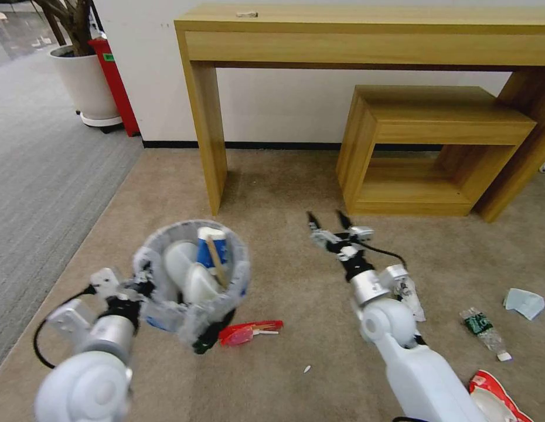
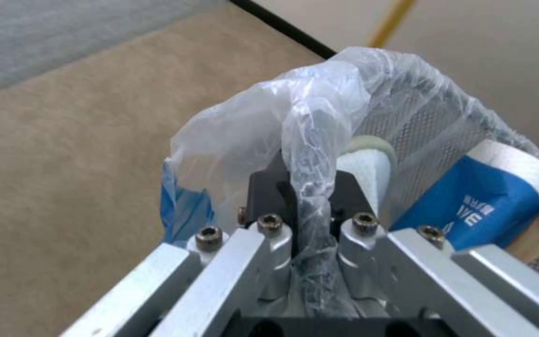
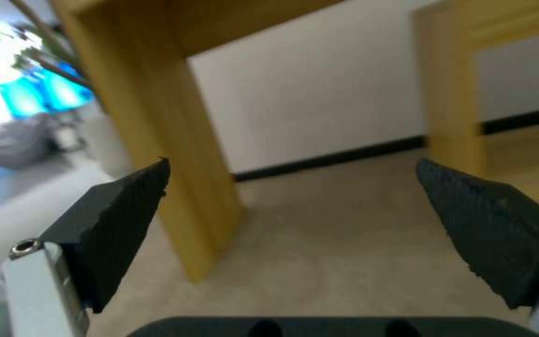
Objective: Pick up the trash bin and place the garbage on the floor into it.
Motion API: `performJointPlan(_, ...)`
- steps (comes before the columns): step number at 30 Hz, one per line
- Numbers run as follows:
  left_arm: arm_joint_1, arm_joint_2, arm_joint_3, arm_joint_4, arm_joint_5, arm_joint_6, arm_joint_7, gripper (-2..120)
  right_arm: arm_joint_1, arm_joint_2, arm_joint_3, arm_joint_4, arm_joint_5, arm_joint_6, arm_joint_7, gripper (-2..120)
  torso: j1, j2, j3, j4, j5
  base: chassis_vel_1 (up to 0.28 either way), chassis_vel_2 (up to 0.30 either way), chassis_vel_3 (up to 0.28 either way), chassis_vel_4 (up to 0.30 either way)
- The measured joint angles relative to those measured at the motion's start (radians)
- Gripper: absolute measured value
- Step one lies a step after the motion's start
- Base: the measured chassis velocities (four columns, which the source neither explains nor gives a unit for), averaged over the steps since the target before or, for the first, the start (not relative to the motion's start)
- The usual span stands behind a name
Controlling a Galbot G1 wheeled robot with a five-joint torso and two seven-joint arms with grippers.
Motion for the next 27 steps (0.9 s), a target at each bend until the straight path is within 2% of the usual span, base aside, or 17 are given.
performJointPlan(6,-0.021,0.027,-0.085,0.024,-0.079,0.025,-0.002,3,-0.076,-0.021,0.1,0.04,-0.065,-0.004,-0.046,100,0.0,0.0,0.0,0.0,0.0,0.0,0.0,0.0,0.0)
performJointPlan(9,-0.023,0.038,-0.124,0.031,-0.11,0.031,-0.006,3,-0.089,-0.015,0.133,0.043,-0.092,0.031,-0.065,100,0.0,0.0,0.0,0.0003,0.0,0.0,0.0,0.0,0.0)
performJointPlan(22,0.014,0.058,-0.187,0.009,-0.161,0.033,-0.008,3,-0.086,0.004,0.116,0.035,-0.095,0.037,-0.105,100,0.0,0.0,0.0,0.0004,0.0,0.0,0.0,0.0,0.0)
performJointPlan(27,0.029,0.061,-0.189,-0.002,-0.159,0.033,-0.008,3,-0.078,0.001,0.101,0.026,-0.096,-0.049,-0.2,100,0.0,0.0,0.0,0.0002,-0.0001,0.0,0.0,0.0,0.0)
